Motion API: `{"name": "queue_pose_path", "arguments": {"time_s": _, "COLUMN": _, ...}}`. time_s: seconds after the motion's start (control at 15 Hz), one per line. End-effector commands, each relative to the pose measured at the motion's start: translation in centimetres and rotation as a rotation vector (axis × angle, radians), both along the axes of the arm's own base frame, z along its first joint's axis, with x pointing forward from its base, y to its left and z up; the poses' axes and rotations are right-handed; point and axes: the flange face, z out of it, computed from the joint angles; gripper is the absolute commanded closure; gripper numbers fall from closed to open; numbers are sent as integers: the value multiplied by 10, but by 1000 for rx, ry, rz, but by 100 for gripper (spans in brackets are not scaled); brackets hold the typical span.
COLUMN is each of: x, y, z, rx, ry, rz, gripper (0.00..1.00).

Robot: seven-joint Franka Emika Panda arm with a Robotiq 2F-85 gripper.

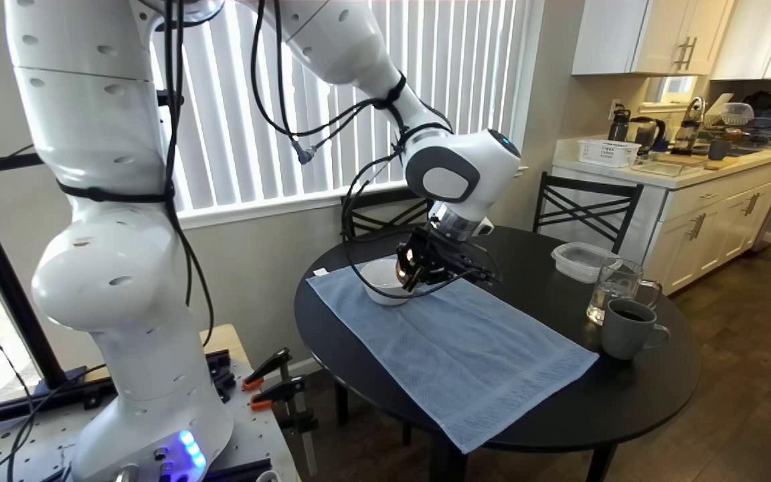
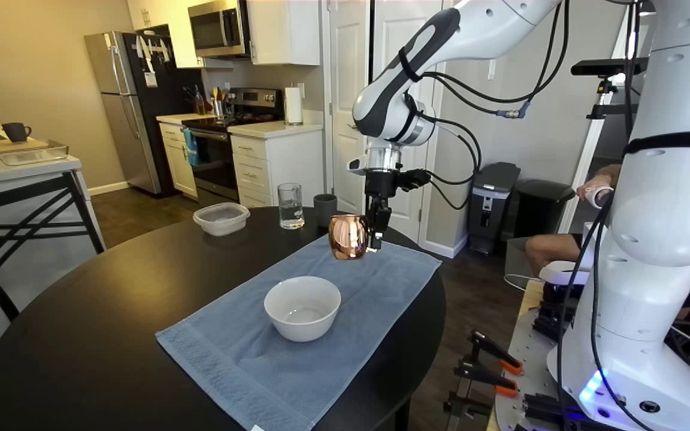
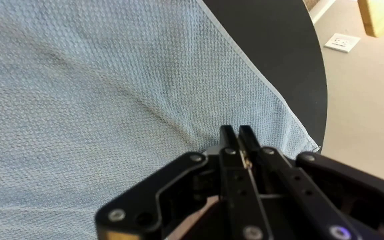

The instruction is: Pour the items in the cup into the bowl

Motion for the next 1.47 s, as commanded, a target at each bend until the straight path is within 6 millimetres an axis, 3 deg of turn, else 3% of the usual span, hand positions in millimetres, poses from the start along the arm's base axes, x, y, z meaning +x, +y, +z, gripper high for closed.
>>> {"name": "queue_pose_path", "arguments": {"time_s": 0.0, "x": 0, "y": 0, "z": 0, "rx": 0, "ry": 1, "rz": 0, "gripper": 97}}
{"name": "queue_pose_path", "arguments": {"time_s": 0.13, "x": 9, "y": 11, "z": -13, "rx": 82, "ry": 34, "rz": 45, "gripper": 96}}
{"name": "queue_pose_path", "arguments": {"time_s": 0.27, "x": 25, "y": 39, "z": -20, "rx": 198, "ry": 29, "rz": 57, "gripper": 96}}
{"name": "queue_pose_path", "arguments": {"time_s": 0.6, "x": 55, "y": 71, "z": -5, "rx": 443, "ry": 57, "rz": 115, "gripper": 96}}
{"name": "queue_pose_path", "arguments": {"time_s": 0.93, "x": 55, "y": 109, "z": -1, "rx": 671, "ry": 112, "rz": 188, "gripper": 96}}
{"name": "queue_pose_path", "arguments": {"time_s": 1.2, "x": 43, "y": 152, "z": -8, "rx": 845, "ry": 178, "rz": 261, "gripper": 96}}
{"name": "queue_pose_path", "arguments": {"time_s": 1.4, "x": 33, "y": 173, "z": -14, "rx": 965, "ry": 244, "rz": 320, "gripper": 96}}
